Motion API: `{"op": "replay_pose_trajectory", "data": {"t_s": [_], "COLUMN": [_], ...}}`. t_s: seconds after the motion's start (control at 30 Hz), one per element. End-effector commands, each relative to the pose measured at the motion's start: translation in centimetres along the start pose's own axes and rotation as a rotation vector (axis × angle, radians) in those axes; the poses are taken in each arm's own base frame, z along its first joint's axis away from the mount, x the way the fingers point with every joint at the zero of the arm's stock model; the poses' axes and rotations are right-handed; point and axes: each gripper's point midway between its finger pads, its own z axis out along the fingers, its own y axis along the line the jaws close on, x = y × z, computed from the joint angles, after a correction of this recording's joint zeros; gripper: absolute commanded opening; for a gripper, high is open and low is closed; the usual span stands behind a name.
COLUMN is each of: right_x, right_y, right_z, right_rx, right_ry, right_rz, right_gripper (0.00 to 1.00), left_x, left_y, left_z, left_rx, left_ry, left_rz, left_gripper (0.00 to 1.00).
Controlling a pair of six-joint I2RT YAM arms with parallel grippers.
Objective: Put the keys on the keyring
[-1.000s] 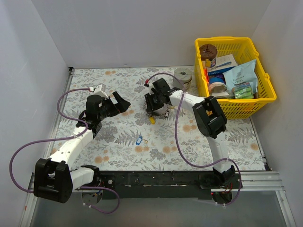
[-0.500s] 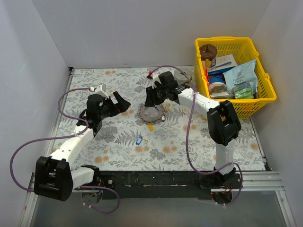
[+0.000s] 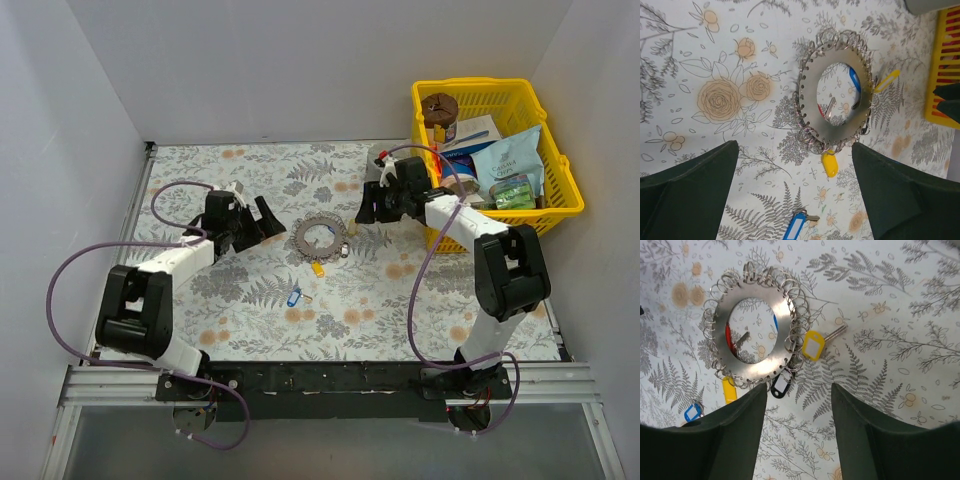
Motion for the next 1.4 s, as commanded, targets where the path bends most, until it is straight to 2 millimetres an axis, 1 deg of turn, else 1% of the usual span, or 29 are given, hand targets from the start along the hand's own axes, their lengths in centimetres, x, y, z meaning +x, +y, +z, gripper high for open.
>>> {"op": "replay_pose_trajectory", "data": {"t_s": [0.0, 0.1, 0.13, 0.17, 0.2, 0.23, 0.33, 0.37, 0.43, 0.47, 0.5, 0.53, 0.57, 0.6, 0.63, 0.7, 0.73, 0.8, 0.83, 0.87, 1.0, 1.03, 1.07, 1.13, 1.2, 1.23, 1.27, 1.3, 1.37], "right_x": [1.7, 2.6, 3.2, 3.6, 3.9, 4.3, 5.1, 5.3, 5.8, 5.9, 5.9, 6.4, 6.4, 6.1, 6.4, 5.7, 5.7, 5.9, 5.4, 5.4, 5.3, 5.7, 4.9, 4.8, 3.9, 3.9, 3.1, 2.9, 1.8], "right_y": [1.3, 1.4, 1.3, 1.2, 1.4, 1.5, 2.4, 2.5, 2.8, 2.9, 3.1, 3.1, 3.2, 3.3, 3.3, 3.4, 3.4, 3.4, 3.8, 3.9, 4.9, 5.1, 5.6, 5.8, 6.3, 6.4, 6.7, 6.8, 7.4], "right_z": [0.9, 1.6, 2.1, 2.4, 2.7, 3.0, 3.7, 3.9, 4.6, 4.8, 5.0, 5.5, 5.7, 5.9, 6.2, 6.6, 7.0, 7.3, 7.9, 8.2, 9.6, 10.0, 10.3, 10.8, 11.0, 11.2, 11.2, 11.2, 11.2], "right_rx": [-0.075, -0.103, -0.104, -0.102, -0.111, -0.117, -0.142, -0.141, -0.139, -0.141, -0.15, -0.152, -0.156, -0.159, -0.159, -0.161, -0.162, -0.158, -0.164, -0.165, -0.177, -0.18, -0.189, -0.189, -0.205, -0.206, -0.214, -0.214, -0.228], "right_ry": [0.039, 0.074, 0.092, 0.103, 0.11, 0.123, 0.149, 0.154, 0.158, 0.162, 0.169, 0.187, 0.192, 0.188, 0.191, 0.174, 0.179, 0.207, 0.207, 0.215, 0.227, 0.241, 0.228, 0.231, 0.216, 0.222, 0.207, 0.203, 0.172], "right_rz": [0.031, 0.055, 0.06, 0.066, 0.073, 0.078, 0.091, 0.095, 0.103, 0.107, 0.114, 0.124, 0.13, 0.13, 0.131, 0.126, 0.126, 0.124, 0.111, 0.105, 0.084, 0.083, 0.07, 0.065, 0.055, 0.055, 0.041, 0.036, 0.021], "right_gripper": [0.61, 0.6, 0.6, 0.6, 0.59, 0.59, 0.58, 0.57, 0.57, 0.57, 0.56, 0.53, 0.53, 0.52, 0.51, 0.5, 0.49, 0.48, 0.48, 0.48, 0.47, 0.47, 0.47, 0.47, 0.46, 0.46, 0.45, 0.45, 0.45], "left_x": [1.4, 2.2, 2.4, 2.2, 2.2, 2.5, 2.9, 3.6, 3.7, 4.3, 4.5, 4.8, 4.8, 5.2, 5.3, 5.6, 5.7, 5.8, 5.8, 6.0, 6.6, 6.9, 6.5, 6.6, 6.1, 6.2, 6.2, 5.6, 6.0], "left_y": [-0.7, -0.6, -0.6, -0.8, -1.1, -0.7, -0.7, -0.5, -0.8, -0.5, -0.6, -0.6, -0.7, -0.5, -0.5, -0.4, -0.7, -1.2, -1.3, -1.5, -1.2, -1.0, -1.3, -1.2, -1.7, -1.5, -1.6, -2.2, -2.0], "left_z": [1.8, 2.7, 3.2, 3.5, 3.7, 4.3, 5.1, 5.7, 6.3, 6.9, 7.1, 7.3, 7.5, 7.7, 7.9, 8.3, 8.4, 8.4, 8.5, 8.6, 8.7, 8.5, 8.1, 7.7, 7.1, 6.7, 6.4, 5.8, 5.2], "left_rx": [0.058, 0.069, 0.083, 0.103, 0.115, 0.11, 0.113, 0.108, 0.12, 0.116, 0.119, 0.117, 0.116, 0.106, 0.104, 0.091, 0.095, 0.101, 0.101, 0.101, 0.087, 0.078, 0.082, 0.078, 0.089, 0.079, 0.078, 0.092, 0.084], "left_ry": [0.111, 0.144, 0.15, 0.146, 0.154, 0.168, 0.186, 0.203, 0.21, 0.233, 0.242, 0.251, 0.252, 0.258, 0.256, 0.254, 0.256, 0.259, 0.255, 0.256, 0.273, 0.275, 0.259, 0.249, 0.229, 0.229, 0.225, 0.203, 0.201], "left_rz": [-0.039, -0.068, -0.07, -0.071, -0.075, -0.084, -0.097, -0.099, -0.096, -0.101, -0.101, -0.105, -0.105, -0.108, -0.107, -0.101, -0.1, -0.104, -0.099, -0.092, -0.098, -0.103, -0.098, -0.097, -0.088, -0.091, -0.095, -0.093, -0.112], "left_gripper": [0.95, 0.93, 0.91, 0.9, 0.89, 0.88, 0.84, 0.84, 0.82, 0.8, 0.76, 0.75, 0.75, 0.74, 0.74, 0.73, 0.7, 0.68, 0.63, 0.61, 0.52, 0.5, 0.46, 0.45, 0.38, 0.36, 0.35, 0.33, 0.3]}}
